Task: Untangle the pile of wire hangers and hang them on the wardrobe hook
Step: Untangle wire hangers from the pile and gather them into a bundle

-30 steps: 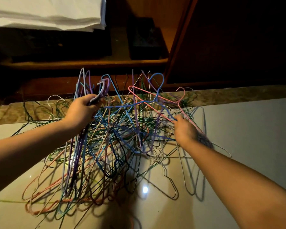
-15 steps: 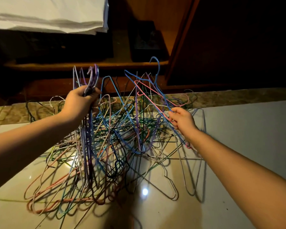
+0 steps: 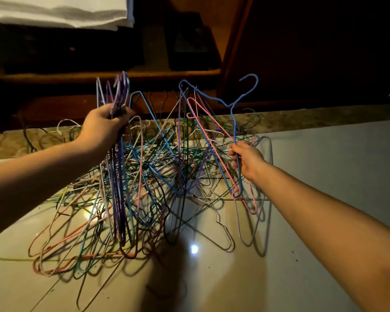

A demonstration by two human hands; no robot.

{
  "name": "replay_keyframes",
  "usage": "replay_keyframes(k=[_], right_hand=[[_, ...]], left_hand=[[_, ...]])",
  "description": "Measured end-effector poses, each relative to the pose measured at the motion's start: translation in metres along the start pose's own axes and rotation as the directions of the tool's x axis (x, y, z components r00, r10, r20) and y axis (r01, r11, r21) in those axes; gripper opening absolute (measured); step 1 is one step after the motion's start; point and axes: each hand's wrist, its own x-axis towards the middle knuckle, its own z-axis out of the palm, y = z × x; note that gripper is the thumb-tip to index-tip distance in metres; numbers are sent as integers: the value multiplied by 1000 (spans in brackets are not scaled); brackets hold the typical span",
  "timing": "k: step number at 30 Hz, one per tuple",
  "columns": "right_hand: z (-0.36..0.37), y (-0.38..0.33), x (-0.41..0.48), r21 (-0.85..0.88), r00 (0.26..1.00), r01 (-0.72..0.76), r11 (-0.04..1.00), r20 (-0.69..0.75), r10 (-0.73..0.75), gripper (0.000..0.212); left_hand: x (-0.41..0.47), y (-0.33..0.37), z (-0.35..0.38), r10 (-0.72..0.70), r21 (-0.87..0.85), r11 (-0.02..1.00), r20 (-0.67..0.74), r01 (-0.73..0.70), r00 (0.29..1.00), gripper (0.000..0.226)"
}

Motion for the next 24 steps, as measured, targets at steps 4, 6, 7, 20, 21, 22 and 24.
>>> replay_keyframes(k=[4,6,7,20,21,22,24], right_hand=[[-2,4,-1,-249,996,7,969,-89,-30,11],[-5,5,0,-344,990,66,937,-91,-104,24],[-5,5,0,-388,987,102,916,-77,-142,23],[3,-3,-6,-670,941,295,681,80,-329,16],[3,-4,-6,-678,936,312,666,99,-337,16],[3,-4,-6,-687,932,327,648,121,-341,17],[3,-3,-7,-710,920,364,602,172,-353,22]], left_hand=[[-5,5,3,-4,-10,1000,19,5,1000,18],[-6,6,2,-12,-14,1000,29,13,999,18],[-7,7,2,-15,-18,1000,32,15,999,19],[-7,4,-1,-7,-24,1000,27,7,1000,17],[-7,4,-2,-9,-28,1000,25,10,1000,17],[-6,3,-2,-10,-28,1000,23,11,1000,17],[-6,2,-3,-8,-19,1000,22,8,1000,17]])
